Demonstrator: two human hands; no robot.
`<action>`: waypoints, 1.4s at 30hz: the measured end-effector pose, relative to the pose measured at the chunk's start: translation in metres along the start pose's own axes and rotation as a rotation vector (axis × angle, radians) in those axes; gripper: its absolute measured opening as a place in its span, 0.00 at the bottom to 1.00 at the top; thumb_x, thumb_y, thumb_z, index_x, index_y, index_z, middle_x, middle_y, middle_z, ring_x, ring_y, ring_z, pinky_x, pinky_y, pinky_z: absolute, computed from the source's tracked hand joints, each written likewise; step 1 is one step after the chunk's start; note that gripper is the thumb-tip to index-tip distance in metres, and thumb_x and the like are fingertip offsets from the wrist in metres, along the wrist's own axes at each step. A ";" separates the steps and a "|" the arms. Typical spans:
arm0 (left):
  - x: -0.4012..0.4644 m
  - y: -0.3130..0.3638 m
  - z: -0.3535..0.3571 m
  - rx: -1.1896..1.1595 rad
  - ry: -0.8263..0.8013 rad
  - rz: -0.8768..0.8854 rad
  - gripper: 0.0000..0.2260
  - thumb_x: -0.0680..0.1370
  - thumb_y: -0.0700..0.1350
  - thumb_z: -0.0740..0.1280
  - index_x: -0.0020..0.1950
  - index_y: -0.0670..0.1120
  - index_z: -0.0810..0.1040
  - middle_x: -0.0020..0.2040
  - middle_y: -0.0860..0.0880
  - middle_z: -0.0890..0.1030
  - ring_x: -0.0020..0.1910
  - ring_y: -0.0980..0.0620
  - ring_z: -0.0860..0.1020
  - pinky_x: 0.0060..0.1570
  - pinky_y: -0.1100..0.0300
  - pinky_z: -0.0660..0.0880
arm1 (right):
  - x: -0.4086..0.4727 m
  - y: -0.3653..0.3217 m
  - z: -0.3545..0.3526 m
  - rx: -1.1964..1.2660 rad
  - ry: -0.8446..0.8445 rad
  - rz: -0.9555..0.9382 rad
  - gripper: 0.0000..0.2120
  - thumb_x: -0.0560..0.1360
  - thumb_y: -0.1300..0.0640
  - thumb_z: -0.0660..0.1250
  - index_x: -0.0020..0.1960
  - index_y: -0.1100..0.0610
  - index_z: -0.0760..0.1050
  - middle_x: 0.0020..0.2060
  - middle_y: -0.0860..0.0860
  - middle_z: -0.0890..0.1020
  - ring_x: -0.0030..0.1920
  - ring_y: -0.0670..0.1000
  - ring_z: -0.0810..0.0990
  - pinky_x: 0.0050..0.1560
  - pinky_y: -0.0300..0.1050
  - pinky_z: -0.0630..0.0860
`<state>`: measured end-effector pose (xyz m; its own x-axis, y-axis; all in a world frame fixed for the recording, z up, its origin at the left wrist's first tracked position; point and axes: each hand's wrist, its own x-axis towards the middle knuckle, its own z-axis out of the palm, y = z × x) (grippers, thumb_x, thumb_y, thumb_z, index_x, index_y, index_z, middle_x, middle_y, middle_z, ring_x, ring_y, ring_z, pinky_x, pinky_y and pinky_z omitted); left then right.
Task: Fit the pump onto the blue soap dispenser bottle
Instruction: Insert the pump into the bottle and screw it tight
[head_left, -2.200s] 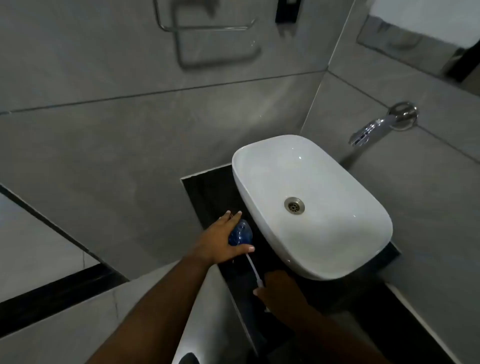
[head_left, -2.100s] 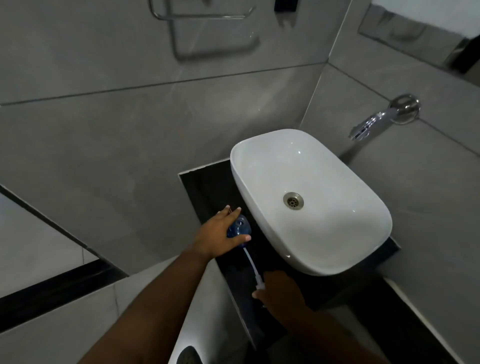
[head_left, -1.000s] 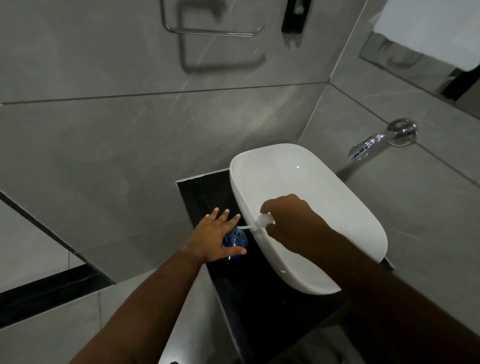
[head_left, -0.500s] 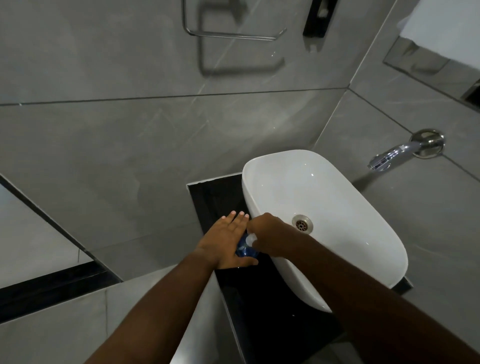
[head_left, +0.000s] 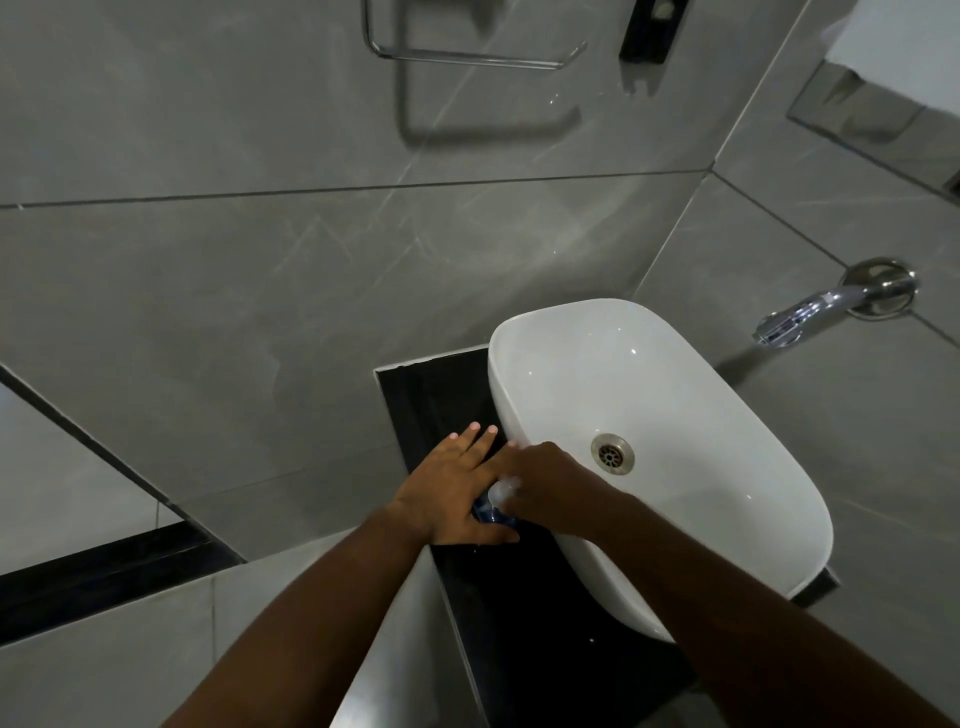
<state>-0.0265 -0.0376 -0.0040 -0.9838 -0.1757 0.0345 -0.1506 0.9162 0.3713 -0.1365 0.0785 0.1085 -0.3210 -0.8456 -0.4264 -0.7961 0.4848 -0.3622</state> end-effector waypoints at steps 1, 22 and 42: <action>0.001 -0.001 -0.001 0.016 -0.006 0.008 0.47 0.69 0.77 0.57 0.78 0.57 0.41 0.80 0.45 0.47 0.78 0.44 0.42 0.74 0.49 0.39 | 0.000 0.000 0.000 0.000 0.021 0.009 0.14 0.74 0.51 0.69 0.53 0.60 0.81 0.50 0.56 0.85 0.45 0.51 0.83 0.50 0.43 0.78; 0.004 -0.008 0.000 0.071 -0.030 0.046 0.50 0.68 0.78 0.57 0.78 0.53 0.39 0.80 0.45 0.46 0.78 0.46 0.41 0.74 0.48 0.40 | -0.002 0.007 0.012 0.053 0.074 -0.012 0.23 0.71 0.51 0.73 0.62 0.59 0.74 0.57 0.56 0.82 0.56 0.56 0.81 0.60 0.51 0.78; -0.002 -0.013 -0.005 0.022 -0.019 -0.018 0.48 0.70 0.77 0.56 0.79 0.51 0.42 0.80 0.45 0.47 0.77 0.48 0.39 0.75 0.49 0.41 | -0.016 0.004 0.064 0.307 0.321 0.150 0.05 0.77 0.55 0.66 0.51 0.55 0.73 0.45 0.52 0.80 0.42 0.47 0.77 0.43 0.37 0.73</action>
<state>-0.0221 -0.0505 -0.0046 -0.9826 -0.1855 0.0101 -0.1703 0.9208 0.3508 -0.1016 0.1085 0.0614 -0.6016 -0.7642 -0.2323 -0.5558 0.6094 -0.5655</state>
